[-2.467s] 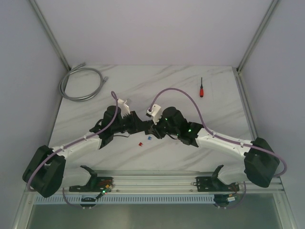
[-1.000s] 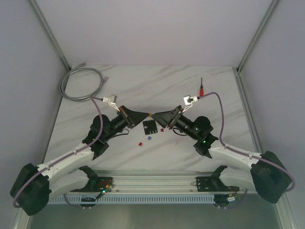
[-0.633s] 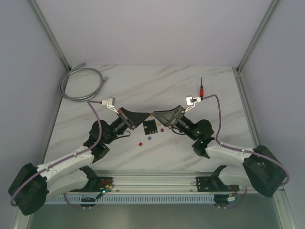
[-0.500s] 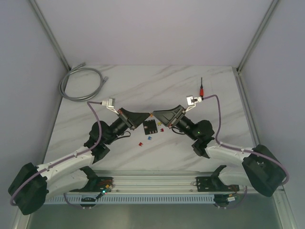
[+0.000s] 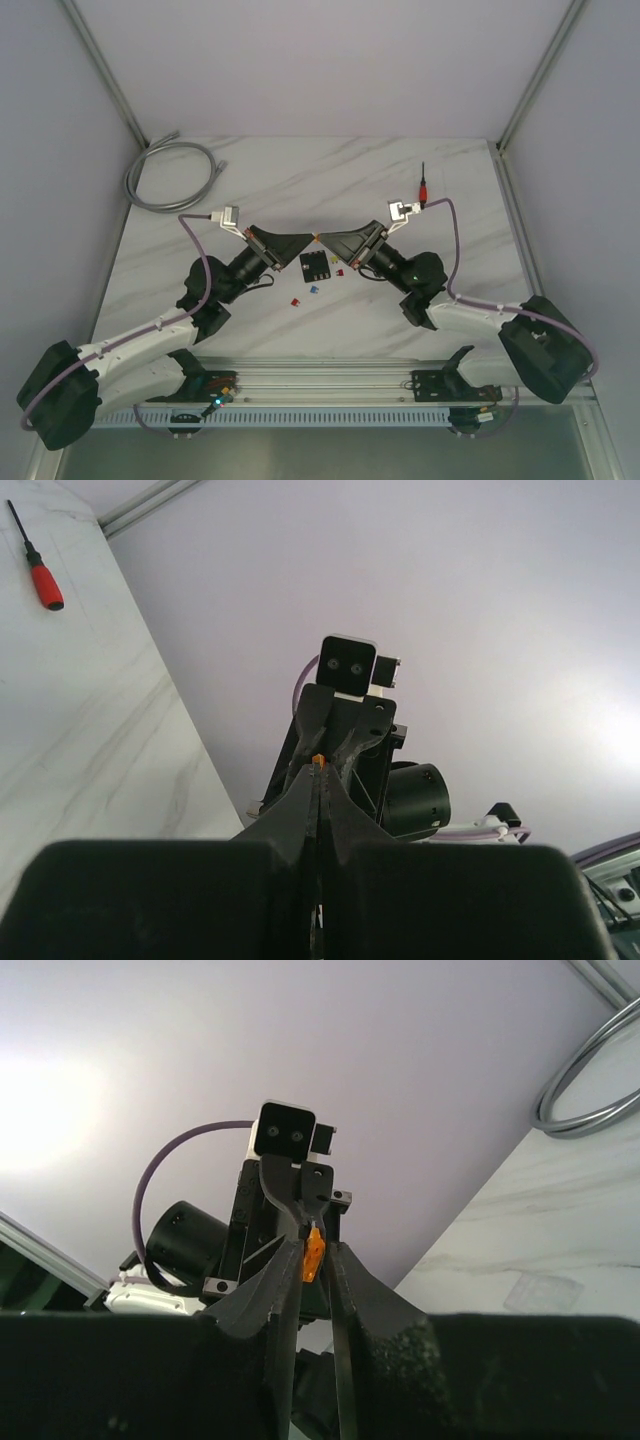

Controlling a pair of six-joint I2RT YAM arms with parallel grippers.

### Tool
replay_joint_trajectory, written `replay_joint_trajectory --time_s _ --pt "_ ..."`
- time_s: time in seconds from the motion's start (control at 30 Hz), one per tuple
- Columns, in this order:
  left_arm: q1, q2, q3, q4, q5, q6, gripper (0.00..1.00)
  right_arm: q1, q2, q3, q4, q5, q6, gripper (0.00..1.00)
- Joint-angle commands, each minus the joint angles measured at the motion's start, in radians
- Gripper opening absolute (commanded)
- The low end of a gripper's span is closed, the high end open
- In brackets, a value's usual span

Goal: Snap on the fuse box
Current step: Pick up the fuse from the center of the board.

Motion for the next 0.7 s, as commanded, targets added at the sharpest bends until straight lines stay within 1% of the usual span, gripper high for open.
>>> replay_joint_trajectory --time_s 0.0,0.17,0.27,0.3,0.4,0.47,0.5,0.57,0.67 --pt "-0.009 -0.003 -0.01 0.086 -0.015 -0.012 0.0 -0.002 0.011 0.026 0.076 -0.024 0.006 0.22" --pt "-0.011 0.003 -0.014 0.092 -0.015 -0.016 0.0 -0.002 0.03 0.034 0.108 -0.042 0.02 0.15" --pt "-0.011 0.005 -0.02 0.096 -0.022 -0.016 0.0 -0.003 0.049 0.047 0.131 -0.068 0.029 0.07" --pt "-0.011 0.006 -0.022 0.094 -0.025 -0.016 0.0 -0.002 0.053 0.051 0.134 -0.074 0.03 0.01" --pt "-0.012 0.008 -0.024 0.08 -0.032 -0.009 0.01 -0.002 0.052 0.054 0.116 -0.08 0.024 0.0" --pt "-0.011 0.0 -0.025 0.054 -0.044 0.005 0.09 -0.003 0.04 0.059 0.063 -0.083 -0.001 0.0" --pt "-0.012 -0.008 -0.025 0.035 -0.055 0.016 0.15 -0.004 0.033 0.063 0.03 -0.086 -0.017 0.0" --pt "-0.012 -0.035 -0.023 -0.033 -0.083 0.048 0.25 -0.009 0.011 0.074 -0.062 -0.086 -0.052 0.0" --pt "-0.008 -0.09 -0.006 -0.177 -0.136 0.123 0.36 -0.031 -0.028 0.122 -0.272 -0.091 -0.112 0.0"
